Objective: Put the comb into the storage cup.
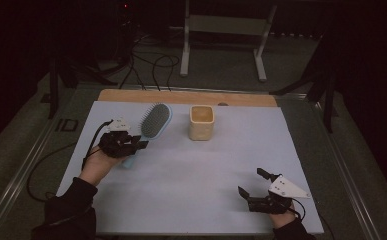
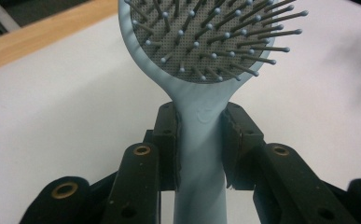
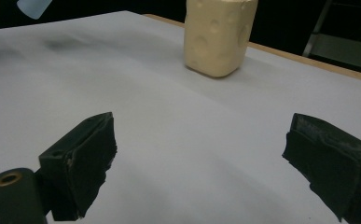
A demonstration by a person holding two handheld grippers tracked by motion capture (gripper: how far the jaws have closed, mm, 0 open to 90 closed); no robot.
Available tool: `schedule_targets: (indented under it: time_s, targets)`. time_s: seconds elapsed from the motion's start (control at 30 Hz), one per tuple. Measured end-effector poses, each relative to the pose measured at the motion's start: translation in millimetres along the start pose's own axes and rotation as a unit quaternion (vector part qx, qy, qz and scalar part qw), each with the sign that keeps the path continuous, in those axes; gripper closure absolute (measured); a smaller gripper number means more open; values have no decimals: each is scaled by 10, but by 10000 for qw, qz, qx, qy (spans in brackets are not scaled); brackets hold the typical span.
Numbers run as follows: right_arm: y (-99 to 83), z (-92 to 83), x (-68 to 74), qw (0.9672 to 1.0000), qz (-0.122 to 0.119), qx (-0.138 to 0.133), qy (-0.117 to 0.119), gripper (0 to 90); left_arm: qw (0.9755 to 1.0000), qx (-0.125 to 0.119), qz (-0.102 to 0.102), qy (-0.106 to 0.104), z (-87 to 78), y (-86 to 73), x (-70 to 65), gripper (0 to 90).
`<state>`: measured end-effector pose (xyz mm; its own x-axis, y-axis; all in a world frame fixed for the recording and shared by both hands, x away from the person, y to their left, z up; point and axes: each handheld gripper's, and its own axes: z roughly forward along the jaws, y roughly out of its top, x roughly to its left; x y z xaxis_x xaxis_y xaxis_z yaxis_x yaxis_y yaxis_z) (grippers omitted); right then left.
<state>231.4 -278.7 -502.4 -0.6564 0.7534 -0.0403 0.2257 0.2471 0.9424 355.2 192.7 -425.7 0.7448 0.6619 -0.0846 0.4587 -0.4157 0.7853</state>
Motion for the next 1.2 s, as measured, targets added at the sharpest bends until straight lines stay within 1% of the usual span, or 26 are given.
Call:
schedule_targets:
  time_s: [0.03,0.07,0.1,0.13,0.2,0.23,0.3,0.33,0.4,0.5,0.67,0.7,0.77,0.83,0.87,0.93,0.97,1.0,1.07,1.2]
  targets:
    - [0,0,0,10000,3,-1,2,84,10000,-47,-36,0,8,14,-1,703]
    - [0,0,-1,10000,5,-1,1,85,9999,-136,-11,-9,15,27,-6,703]
    - [-1,0,-1,10000,10,-6,5,84,9998,-177,-13,25,17,35,-10,703]
    - [-1,0,-3,10000,6,-8,7,85,9997,-234,-27,-29,20,47,-9,703]
    - [-1,0,-2,10000,13,-14,8,84,9993,-378,1,-5,29,67,-19,703]
    - [-1,0,-2,10000,13,-14,9,85,9990,-432,-7,-61,33,76,-16,703]
    - [0,-2,-2,10000,11,-11,4,84,9985,-550,-12,-14,41,91,-21,703]
    - [1,-3,-2,10000,5,-8,0,84,9982,-590,-35,-67,47,99,-15,703]
    - [1,-2,-3,10000,9,-13,1,85,9975,-702,-23,-3,56,109,-20,703]
    - [0,0,-3,10000,10,-20,8,85,9965,-829,-44,0,69,135,-18,703]
    - [0,3,-1,10000,12,-12,22,84,9942,-1077,-42,32,103,214,-29,703]
    - [1,4,-1,10000,9,-10,18,84,9938,-1108,-53,-5,113,235,-30,703]
    - [2,3,-1,10000,9,-9,18,84,9930,-1180,-38,53,130,270,-47,703]
    - [2,4,-3,10000,2,-16,16,85,9923,-1235,-44,2,155,308,-55,703]
    - [1,4,-5,10000,-1,-27,18,84,9921,-1253,-42,36,168,326,-63,703]
    - [1,4,-6,10000,-3,-26,17,84,9915,-1296,-59,-66,200,361,-64,703]
    - [3,1,-6,10000,-7,-22,26,84,9911,-1329,-68,-42,217,378,-74,703]
    - [3,1,-6,10000,-7,-22,26,84,9910,-1332,-58,-83,233,395,-73,703]
    - [2,1,-7,10000,-5,-30,27,85,9904,-1377,-57,-89,266,428,-83,703]
    - [4,-1,-7,10000,-3,-28,16,84,9886,-1486,-87,-214,320,491,-99,703]
